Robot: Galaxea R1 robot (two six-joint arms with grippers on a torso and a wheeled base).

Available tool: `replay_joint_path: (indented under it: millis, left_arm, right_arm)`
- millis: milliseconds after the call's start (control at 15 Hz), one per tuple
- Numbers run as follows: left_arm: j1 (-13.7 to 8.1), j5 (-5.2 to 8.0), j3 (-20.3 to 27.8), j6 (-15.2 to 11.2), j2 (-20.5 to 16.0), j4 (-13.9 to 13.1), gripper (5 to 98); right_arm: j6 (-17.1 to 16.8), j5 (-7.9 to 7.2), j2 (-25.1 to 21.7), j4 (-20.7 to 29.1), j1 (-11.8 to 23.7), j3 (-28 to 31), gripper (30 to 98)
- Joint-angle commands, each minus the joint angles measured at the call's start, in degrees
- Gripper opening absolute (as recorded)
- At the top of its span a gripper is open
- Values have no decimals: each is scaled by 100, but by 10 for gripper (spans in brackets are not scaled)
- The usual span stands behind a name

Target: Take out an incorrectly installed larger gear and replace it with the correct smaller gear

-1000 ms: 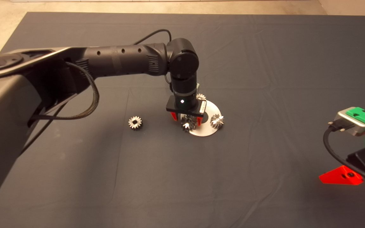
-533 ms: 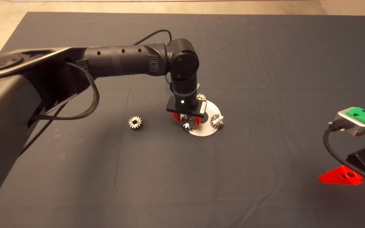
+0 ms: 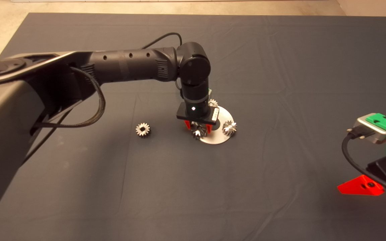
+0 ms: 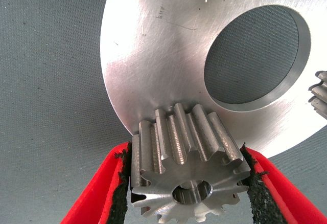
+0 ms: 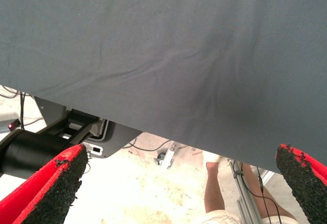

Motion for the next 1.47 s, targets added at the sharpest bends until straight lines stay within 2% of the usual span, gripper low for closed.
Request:
replay_joint_path:
  millis: [0, 533, 733, 933, 1133, 1267, 1400]
  left_arm:
    - [-6, 81, 55, 43, 9, 12, 505]
    - [3, 134, 44, 51, 9, 12, 474]
    - [3, 194, 43, 51, 9, 21, 461]
    - [-23, 337, -1, 43, -53, 3, 453]
    - [-67, 582, 7, 34, -61, -14, 451]
    - [-237, 664, -2, 34, -70, -23, 446]
    - [-468, 688, 7, 43, -70, -37, 444]
  right_arm:
    - [16, -522, -20, 195, 78, 11, 977]
    - [16, -508, -20, 195, 78, 11, 977]
    - [16, -508, -20, 195, 78, 18, 977]
    - [16, -499, -20, 195, 78, 11, 977]
    - [16, -499, -20, 195, 78, 11, 977]
    - [16, -499, -20, 195, 78, 11, 977]
    - [16, -499, -20, 195, 78, 11, 977]
